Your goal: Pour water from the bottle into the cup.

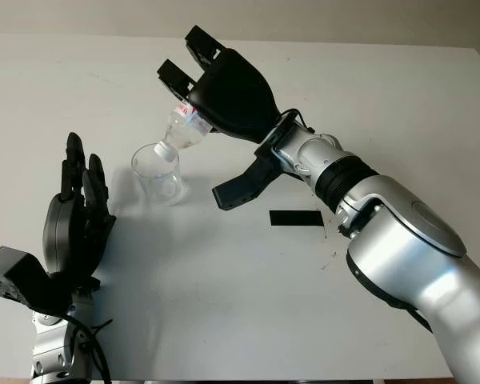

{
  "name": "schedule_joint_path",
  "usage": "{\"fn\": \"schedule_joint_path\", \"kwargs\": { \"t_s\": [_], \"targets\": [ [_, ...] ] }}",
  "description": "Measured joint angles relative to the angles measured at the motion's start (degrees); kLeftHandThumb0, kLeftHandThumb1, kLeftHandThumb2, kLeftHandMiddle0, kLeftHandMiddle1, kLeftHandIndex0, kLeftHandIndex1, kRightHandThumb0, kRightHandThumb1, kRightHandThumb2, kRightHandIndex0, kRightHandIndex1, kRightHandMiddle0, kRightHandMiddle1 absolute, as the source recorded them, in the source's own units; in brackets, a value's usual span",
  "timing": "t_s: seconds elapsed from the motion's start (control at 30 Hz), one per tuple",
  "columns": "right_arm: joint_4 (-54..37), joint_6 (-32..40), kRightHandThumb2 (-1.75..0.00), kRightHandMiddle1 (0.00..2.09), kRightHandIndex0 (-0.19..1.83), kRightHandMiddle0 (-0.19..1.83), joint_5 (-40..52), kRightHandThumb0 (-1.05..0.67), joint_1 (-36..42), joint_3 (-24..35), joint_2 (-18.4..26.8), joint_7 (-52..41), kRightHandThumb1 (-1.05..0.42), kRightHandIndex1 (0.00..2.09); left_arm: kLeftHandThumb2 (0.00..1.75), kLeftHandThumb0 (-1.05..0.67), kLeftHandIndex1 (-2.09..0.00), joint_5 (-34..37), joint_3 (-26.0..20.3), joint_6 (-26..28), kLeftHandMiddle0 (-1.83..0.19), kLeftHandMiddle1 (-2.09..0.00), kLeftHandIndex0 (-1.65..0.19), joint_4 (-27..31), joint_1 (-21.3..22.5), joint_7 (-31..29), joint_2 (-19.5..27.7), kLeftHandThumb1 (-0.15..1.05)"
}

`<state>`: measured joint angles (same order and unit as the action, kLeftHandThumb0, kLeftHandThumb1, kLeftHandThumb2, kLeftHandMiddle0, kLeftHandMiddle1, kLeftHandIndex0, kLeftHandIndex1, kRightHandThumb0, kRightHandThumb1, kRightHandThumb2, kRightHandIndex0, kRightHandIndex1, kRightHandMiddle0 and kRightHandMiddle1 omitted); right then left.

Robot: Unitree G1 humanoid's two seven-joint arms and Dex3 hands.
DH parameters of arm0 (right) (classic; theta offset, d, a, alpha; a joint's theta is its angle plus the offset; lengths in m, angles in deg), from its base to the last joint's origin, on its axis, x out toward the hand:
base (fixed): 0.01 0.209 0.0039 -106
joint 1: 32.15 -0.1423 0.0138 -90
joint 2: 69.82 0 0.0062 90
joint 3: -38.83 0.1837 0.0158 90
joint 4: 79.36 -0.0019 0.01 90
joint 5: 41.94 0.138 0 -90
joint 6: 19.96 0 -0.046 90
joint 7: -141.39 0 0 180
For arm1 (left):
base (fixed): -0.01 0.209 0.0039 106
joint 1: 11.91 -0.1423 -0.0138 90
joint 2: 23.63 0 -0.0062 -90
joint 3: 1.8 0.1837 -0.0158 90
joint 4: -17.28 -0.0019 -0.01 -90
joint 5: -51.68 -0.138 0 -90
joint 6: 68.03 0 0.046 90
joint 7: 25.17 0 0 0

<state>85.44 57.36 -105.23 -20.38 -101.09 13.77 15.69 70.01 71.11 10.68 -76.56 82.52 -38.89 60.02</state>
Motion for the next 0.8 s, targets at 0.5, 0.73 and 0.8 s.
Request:
{"fn": "schedule_joint_path", "kwargs": {
  "t_s": [0.5,0.73,0.8],
  "targets": [
    [-9.4,-14.3,-0.19,2.09,1.18,1.19,51.5,-0.22,11.6,40.0,1.1,-47.8,-1.05,2.09,0.72,-0.76,0.0,0.0,0.1,-0.9,0.19,0.0,0.19,-0.6,0.0,-0.1,-0.1,1.05],
    [-31.1,0.0,-0.23,2.09,1.15,1.12,67.5,-0.18,26.9,50.3,3.3,-64.0,-1.05,2.09,0.72,-0.76,0.0,0.1,-0.2,-0.4,0.19,0.0,0.19,-0.9,0.2,-0.4,0.1,1.05],
    [-39.0,6.5,-0.26,2.09,1.19,1.04,71.5,-0.17,31.6,52.0,3.4,-66.2,-1.05,2.09,0.72,-0.76,0.0,0.2,-0.2,-0.2,0.19,0.0,0.19,-0.9,0.4,-0.4,0.1,1.05]
  ]
}}
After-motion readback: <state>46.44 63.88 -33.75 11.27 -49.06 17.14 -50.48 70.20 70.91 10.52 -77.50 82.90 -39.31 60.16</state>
